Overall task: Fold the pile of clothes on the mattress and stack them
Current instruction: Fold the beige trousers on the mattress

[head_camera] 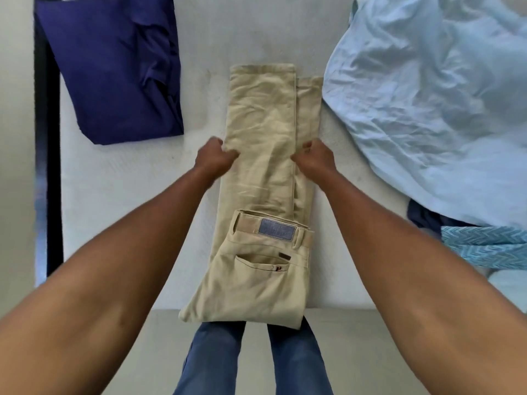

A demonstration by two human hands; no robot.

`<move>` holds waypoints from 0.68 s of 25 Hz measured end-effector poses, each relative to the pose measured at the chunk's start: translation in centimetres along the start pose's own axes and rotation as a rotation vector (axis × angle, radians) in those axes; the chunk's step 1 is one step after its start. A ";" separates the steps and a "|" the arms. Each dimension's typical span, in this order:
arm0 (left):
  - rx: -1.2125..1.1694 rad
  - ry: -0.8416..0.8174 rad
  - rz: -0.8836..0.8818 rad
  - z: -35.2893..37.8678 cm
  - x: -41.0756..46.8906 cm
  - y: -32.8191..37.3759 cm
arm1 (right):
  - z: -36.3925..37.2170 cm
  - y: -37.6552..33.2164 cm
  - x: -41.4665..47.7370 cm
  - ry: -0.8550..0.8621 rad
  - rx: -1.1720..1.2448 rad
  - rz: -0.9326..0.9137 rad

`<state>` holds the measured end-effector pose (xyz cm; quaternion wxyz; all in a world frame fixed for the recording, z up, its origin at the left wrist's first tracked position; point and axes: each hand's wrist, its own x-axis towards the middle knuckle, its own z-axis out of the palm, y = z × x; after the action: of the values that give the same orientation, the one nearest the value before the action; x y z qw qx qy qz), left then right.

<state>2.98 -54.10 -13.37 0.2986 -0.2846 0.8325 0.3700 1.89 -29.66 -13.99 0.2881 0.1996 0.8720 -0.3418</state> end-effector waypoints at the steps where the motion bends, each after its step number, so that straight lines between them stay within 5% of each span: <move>1: -0.085 0.038 -0.022 0.2 1.5 0.4 | 0.7 -0.8 1.3 0.019 0.022 -0.009; 7: -0.388 0.124 0.015 0.0 6.8 1.6 | 2.2 -3.0 5.3 0.198 0.199 -0.017; 13: -0.379 0.133 0.263 1.4 5.1 2.8 | 0.8 -0.5 1.1 0.479 0.258 -0.171; 17: -0.204 0.084 0.218 2.7 5.3 3.4 | 1.5 1.2 2.6 0.443 0.290 0.079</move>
<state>-2.09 -51.40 -17.10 0.1912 -0.2364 0.8282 0.4708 1.13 -29.50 -17.19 0.0718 0.3424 0.8474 -0.3995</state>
